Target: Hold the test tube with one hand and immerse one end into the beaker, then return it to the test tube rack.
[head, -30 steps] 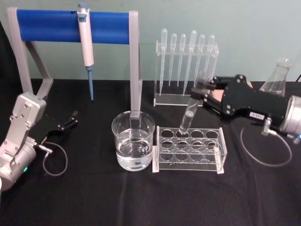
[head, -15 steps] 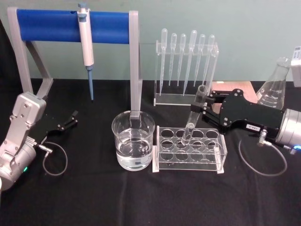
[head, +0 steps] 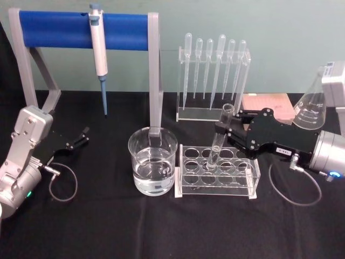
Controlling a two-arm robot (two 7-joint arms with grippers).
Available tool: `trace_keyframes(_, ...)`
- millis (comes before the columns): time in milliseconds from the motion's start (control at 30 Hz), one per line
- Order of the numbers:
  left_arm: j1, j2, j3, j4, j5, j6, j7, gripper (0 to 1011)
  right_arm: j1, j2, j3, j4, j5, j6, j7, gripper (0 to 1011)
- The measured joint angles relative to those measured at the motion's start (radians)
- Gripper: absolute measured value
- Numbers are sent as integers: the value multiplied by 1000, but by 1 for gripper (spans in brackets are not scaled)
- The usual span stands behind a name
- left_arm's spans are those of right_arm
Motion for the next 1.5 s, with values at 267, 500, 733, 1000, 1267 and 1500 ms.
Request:
trace_keyframes(267, 0, 0, 0, 0, 0, 0, 0, 1000, -4, -14, -10, 22, -25, -5, 0, 242)
trace_keyframes(500, 0, 0, 0, 0, 0, 0, 0, 1000, -4, -32, -23, 50, -48, -11, 3, 241)
trace_keyframes(733, 0, 0, 0, 0, 0, 0, 0, 1000, -6, -45, -28, 72, -62, -16, 7, 242)
trace_keyframes(1000, 0, 0, 0, 0, 0, 0, 0, 1000, -9, -55, -29, 88, -67, -18, 12, 242)
trace_keyframes(1267, 0, 0, 0, 0, 0, 0, 0, 1000, -15, -61, -28, 92, -66, -17, 14, 242)
trace_keyframes(1500, 0, 0, 0, 0, 0, 0, 0, 1000, -14, -67, -28, 99, -66, -15, 18, 242)
